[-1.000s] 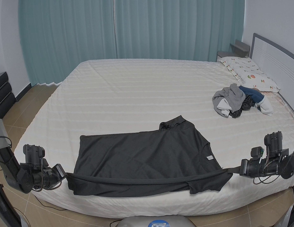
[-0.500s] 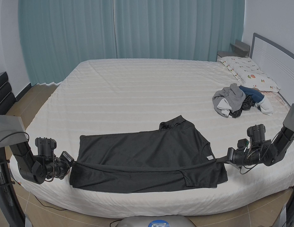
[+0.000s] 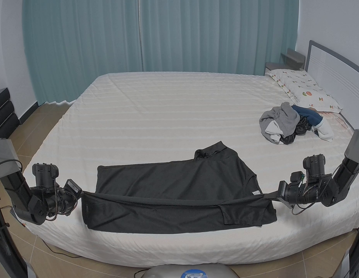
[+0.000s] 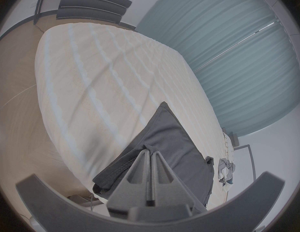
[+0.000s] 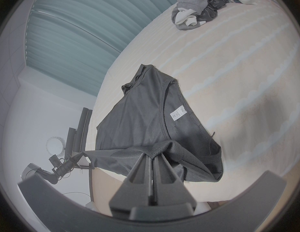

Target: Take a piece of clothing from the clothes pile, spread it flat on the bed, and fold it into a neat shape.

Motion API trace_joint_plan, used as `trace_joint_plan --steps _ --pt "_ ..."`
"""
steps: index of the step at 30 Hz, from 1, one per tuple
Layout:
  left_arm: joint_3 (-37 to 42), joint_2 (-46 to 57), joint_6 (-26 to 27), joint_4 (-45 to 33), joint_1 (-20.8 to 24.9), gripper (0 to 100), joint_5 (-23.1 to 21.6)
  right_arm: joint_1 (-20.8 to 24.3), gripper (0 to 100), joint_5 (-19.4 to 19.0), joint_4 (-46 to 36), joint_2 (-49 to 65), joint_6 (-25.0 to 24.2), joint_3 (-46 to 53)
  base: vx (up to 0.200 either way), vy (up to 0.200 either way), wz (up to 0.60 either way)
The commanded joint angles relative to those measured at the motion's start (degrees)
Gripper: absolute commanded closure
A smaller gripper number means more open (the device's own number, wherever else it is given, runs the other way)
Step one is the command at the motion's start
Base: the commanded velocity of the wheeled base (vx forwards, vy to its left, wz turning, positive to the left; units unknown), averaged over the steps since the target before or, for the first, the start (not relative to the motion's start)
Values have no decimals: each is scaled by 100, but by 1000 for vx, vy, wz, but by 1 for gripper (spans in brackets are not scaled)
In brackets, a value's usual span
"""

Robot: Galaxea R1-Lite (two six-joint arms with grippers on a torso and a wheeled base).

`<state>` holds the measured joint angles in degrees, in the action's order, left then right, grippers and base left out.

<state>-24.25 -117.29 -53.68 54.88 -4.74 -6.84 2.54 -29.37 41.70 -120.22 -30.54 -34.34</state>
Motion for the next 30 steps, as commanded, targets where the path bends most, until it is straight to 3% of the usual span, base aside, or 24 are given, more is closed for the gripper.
trace_joint_plan --steps 1,10,18,19,21,22,25,30 --pt "87 224 6 -4 17 100 -10 -16 100 -8 31 -10 -5 50 0 0 0" --pt "-361 -866 41 58 149 100 86 -7 100 1 180 -414 -14 -240 0 0 0" --pt "-493 -1007 50 58 254 100 130 28 100 36 250 -862 -14 -451 0 0 0" --pt "-502 -1007 50 49 281 0 148 54 100 45 321 -933 -5 -451 0 0 0" --pt "-528 -1024 50 49 307 0 165 63 100 54 426 -1012 -5 -442 0 0 0" --pt "-546 -1042 41 49 307 0 165 63 0 54 488 -1038 -14 -451 0 0 0" --pt "-555 -1060 41 58 307 0 218 54 0 54 664 -1047 -119 -424 0 0 0" --pt "-590 -1095 -20 66 307 0 447 63 0 63 1156 -959 -743 -249 0 0 0"
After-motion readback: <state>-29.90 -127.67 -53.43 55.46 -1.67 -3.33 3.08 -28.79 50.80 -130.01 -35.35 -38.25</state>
